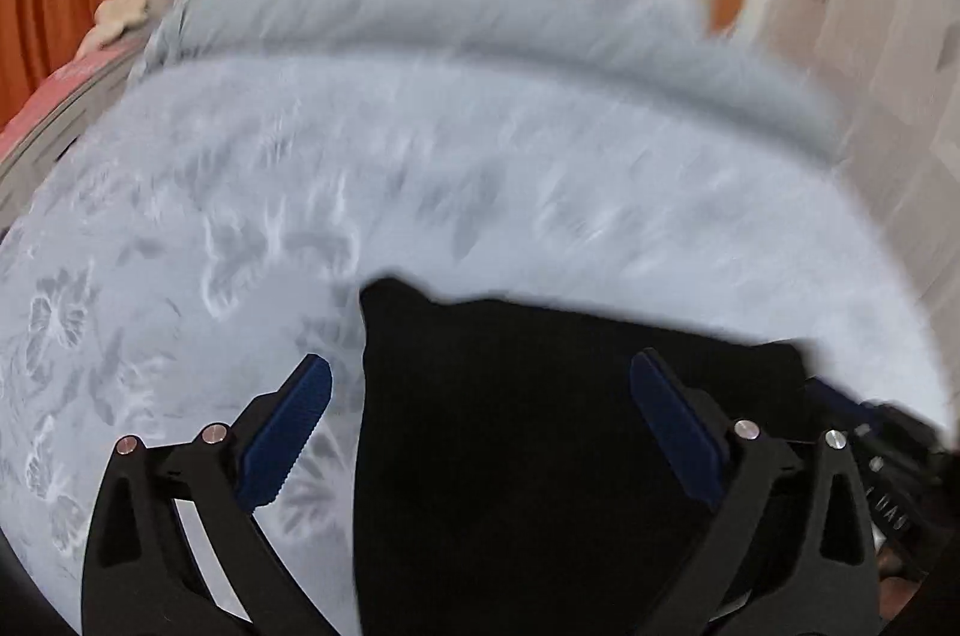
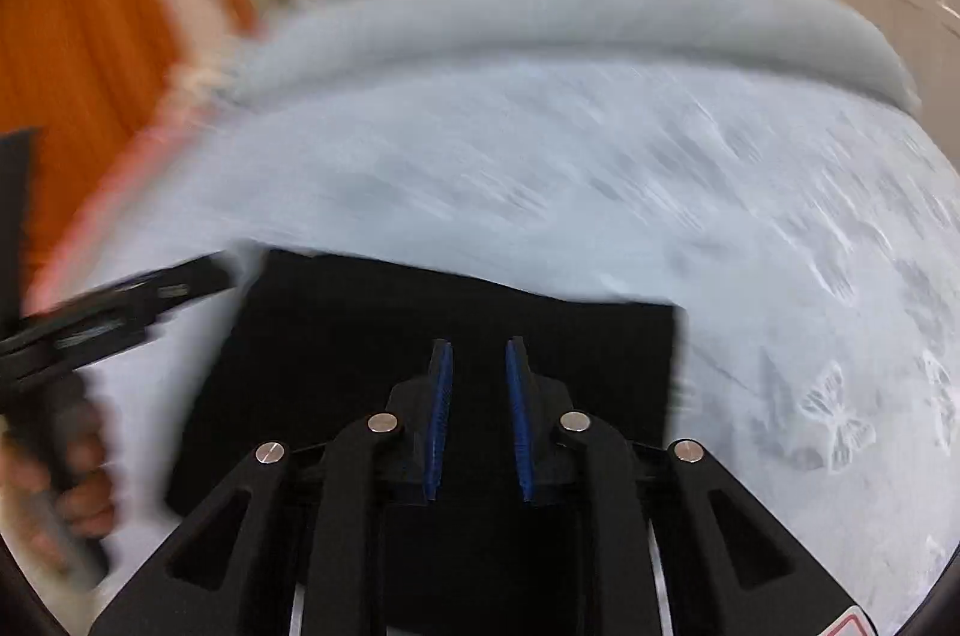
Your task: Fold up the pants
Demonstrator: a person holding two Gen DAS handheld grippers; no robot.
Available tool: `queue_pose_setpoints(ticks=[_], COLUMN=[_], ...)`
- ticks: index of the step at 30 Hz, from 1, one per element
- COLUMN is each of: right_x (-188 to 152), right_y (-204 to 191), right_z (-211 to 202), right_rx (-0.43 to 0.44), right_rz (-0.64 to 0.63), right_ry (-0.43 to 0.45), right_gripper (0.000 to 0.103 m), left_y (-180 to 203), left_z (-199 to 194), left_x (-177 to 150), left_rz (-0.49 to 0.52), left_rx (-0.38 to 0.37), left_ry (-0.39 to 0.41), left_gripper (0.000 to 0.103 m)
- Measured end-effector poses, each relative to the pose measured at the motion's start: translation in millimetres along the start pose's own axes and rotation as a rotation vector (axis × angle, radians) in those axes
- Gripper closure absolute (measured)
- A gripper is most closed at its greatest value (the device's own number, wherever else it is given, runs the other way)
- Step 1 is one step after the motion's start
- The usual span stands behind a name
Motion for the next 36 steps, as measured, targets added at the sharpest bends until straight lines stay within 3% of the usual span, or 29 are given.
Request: queue_pose_setpoints(ticks=[1,2,3,4,5,6,8,9,10,12,14,17,20,21,25,27,30,36], right_x=[-9.8,-14.4,-13.2,-11.7,-7.6,-4.1,-9.2,-19.9,-28.5,-36.4,-30.9,-37.0,-66.1,-78.7,-77.7,-71.8,-74.4,-89.5], right_y=[15.5,33.3,42.4,44.8,41.2,33.7,26.0,26.4,33.6,48.6,35.0,7.2,15.3,26.0,39.1,32.6,18.2,6.7], right_z=[13.0,19.8,14.0,6.5,-8.7,-25.4,-40.3,-33.4,-20.3,-24.5,-53.3,-100.6,-91.6,-77.5,-94.9,-116.3,-141.3,-166.2], right_rx=[0.010,0.106,0.144,0.133,0.105,0.117,0.125,0.085,0.033,0.010,0.004,0.048,-0.012,-0.039,0.001,-0.011,-0.024,-0.046], right_rz=[0.051,0.179,0.261,0.274,0.244,0.199,0.147,0.096,0.073,0.136,0.087,0.031,0.009,0.022,0.139,0.125,0.065,0.017], right_ry=[-0.024,-0.004,-0.003,-0.006,0.016,0.056,0.077,0.035,-0.013,-0.007,0.012,0.076,-0.005,-0.046,-0.032,0.016,0.060,0.069], right_gripper=[0.091,0.092,0.096,0.097,0.095,0.090,0.089,0.091,0.100,0.102,0.093,0.091,0.094,0.103,0.100,0.089,0.089,0.089], left_y=[-6.7,-15.9,-23.0,-30.8,-35.0,-34.6,-32.4,-29.3,-25.4,-24.1,-16.3,-8.1,0.2,0.6,4.6,4.5,3.8,8.2], left_z=[30.5,52.7,58.2,54.8,49.6,39.2,14.2,-3.1,-18.7,-38.8,-68.2,-100.3,-114.8,-116.6,-109.4,-107.6,-108.8,-134.7], left_x=[-12.7,-25.4,-30.1,-28.2,-26.0,-20.4,-11.0,-7.9,-7.3,-8.0,-13.9,-23.0,-39.5,-44.0,-65.1,-72.2,-78.7,-91.0], left_rz=[0.007,-0.053,-0.128,-0.206,-0.216,-0.183,-0.120,-0.093,-0.069,-0.035,0.028,0.109,0.136,0.140,0.148,0.153,0.144,0.138], left_rx=[0.051,0.033,-0.008,-0.042,-0.046,-0.039,-0.016,-0.005,-0.007,-0.010,-0.008,-0.005,-0.028,-0.033,-0.023,-0.011,-0.004,0.000], left_ry=[-0.064,-0.120,-0.133,-0.126,-0.115,-0.091,-0.023,0.016,0.038,0.055,0.089,0.122,0.114,0.109,0.072,0.062,0.054,0.079], left_gripper=[0.007,0.007,0.007,0.007,0.008,0.011,0.016,0.015,0.015,0.015,0.015,0.015,0.015,0.015,0.015,0.015,0.015,0.015])
Point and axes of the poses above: each gripper's, at about its wrist camera, not at the fingertips, and z roughly the way its jaws point, y to its right, x to its top, the point moved 5 cm from there along z, roughly the way its jaws point, and after that the axes turned 12 degrees about y, right-handed, at the moved point
